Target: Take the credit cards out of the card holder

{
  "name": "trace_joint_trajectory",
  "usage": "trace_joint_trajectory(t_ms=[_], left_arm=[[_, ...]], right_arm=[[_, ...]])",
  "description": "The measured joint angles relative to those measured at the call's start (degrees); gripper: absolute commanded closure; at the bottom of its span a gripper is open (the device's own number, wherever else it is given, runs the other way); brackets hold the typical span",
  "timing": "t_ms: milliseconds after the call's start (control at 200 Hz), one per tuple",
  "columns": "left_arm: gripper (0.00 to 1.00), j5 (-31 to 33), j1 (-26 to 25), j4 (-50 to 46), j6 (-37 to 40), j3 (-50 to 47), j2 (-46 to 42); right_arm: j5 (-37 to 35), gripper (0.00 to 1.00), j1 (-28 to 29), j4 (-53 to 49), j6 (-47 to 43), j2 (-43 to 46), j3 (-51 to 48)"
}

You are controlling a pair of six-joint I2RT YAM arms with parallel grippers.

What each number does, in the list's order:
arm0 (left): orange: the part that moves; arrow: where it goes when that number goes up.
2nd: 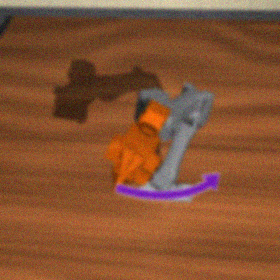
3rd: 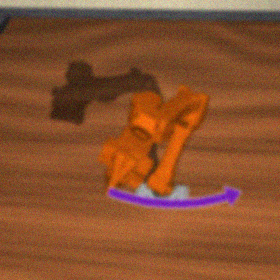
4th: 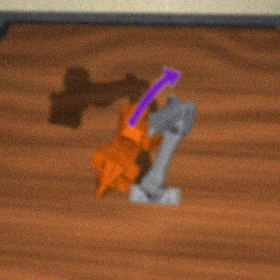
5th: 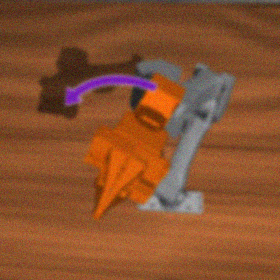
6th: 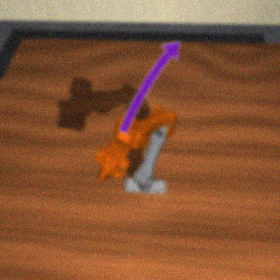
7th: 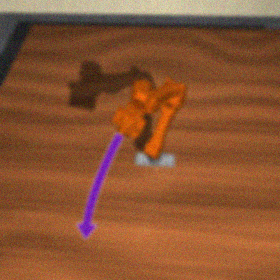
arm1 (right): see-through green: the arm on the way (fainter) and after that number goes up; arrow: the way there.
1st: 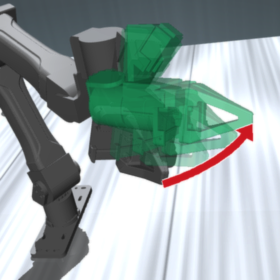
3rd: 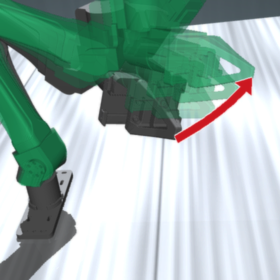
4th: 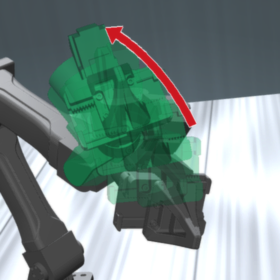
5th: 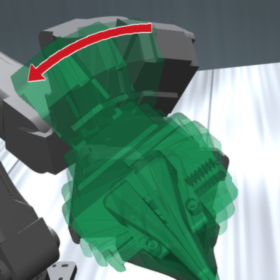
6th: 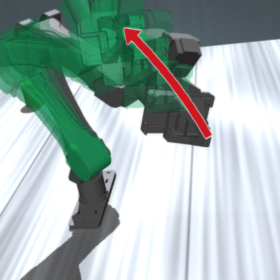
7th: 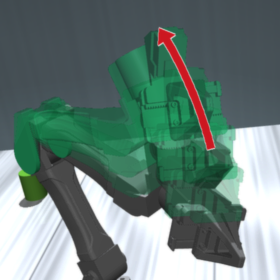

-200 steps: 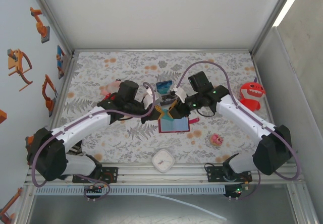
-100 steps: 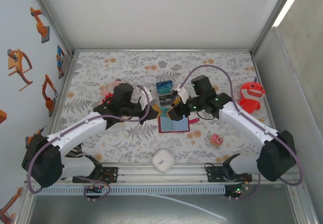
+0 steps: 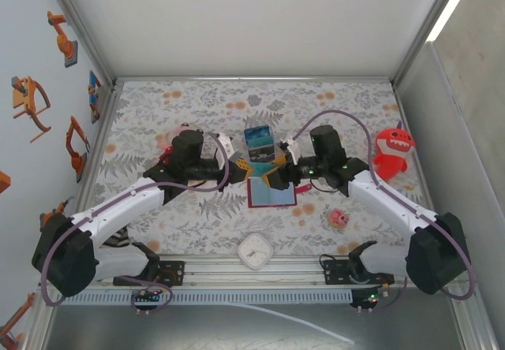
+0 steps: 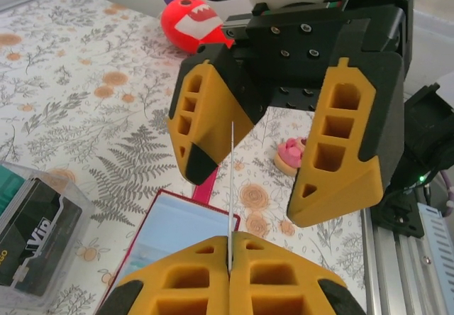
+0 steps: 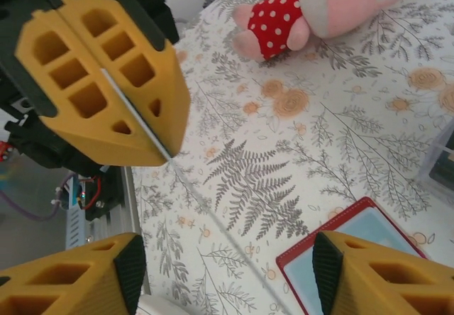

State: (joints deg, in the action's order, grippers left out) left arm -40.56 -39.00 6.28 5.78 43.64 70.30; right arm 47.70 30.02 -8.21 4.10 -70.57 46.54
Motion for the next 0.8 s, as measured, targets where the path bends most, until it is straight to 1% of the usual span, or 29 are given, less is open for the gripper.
trace_joint_trajectory(t_ms=[130,225,336,386,436,471,561,611,646,721,801], left_arm=[[1.00,-0.07,0.11,2.29,-1.38,-1.07,0.00],[1.00,-0.68,0.22,3.17,-1.81,-1.07,0.00],[1.00,-1.33,0.50,3.63,-2.45,-1.07,0.07],[1.00,-1.55,0.61,3.82,-2.73,-1.07,0.11],[0.91,-1.49,0.72,4.00,-3.02,-1.07,0.17],[0.89,-1.53,0.83,4.04,-3.17,-1.07,0.28],[0.79,-1.33,1.05,4.00,-3.65,-1.05,0.33],[0.76,-1.25,1.18,3.69,-3.54,-0.98,0.37],[0.73,-1.20,1.22,3.13,-3.50,-0.90,0.39],[0.61,-1.22,1.22,1.53,-2.89,-0.39,0.39],[0.45,-1.25,1.22,-1.38,-1.03,1.16,0.39]], right_arm=[[0.96,0.65,-0.02,2.05,1.40,1.40,-1.11],[0.94,0.75,-0.37,3.30,2.91,2.25,-2.03],[0.94,0.85,-0.44,5.57,4.11,3.43,-3.52],[0.90,0.92,-0.44,6.21,4.85,3.65,-3.87],[1.14,0.97,-0.48,6.67,4.79,3.69,-3.93],[1.33,1.00,-0.48,6.88,4.90,3.74,-3.96],[2.10,1.00,-0.48,6.91,4.90,3.74,-3.96],[2.58,1.00,-0.44,6.78,4.70,3.74,-3.93],[2.71,1.00,-0.42,6.51,4.39,3.74,-3.91],[2.71,1.00,-0.44,5.03,3.34,3.74,-3.67],[2.58,1.00,-0.44,2.80,1.88,3.74,-2.75]])
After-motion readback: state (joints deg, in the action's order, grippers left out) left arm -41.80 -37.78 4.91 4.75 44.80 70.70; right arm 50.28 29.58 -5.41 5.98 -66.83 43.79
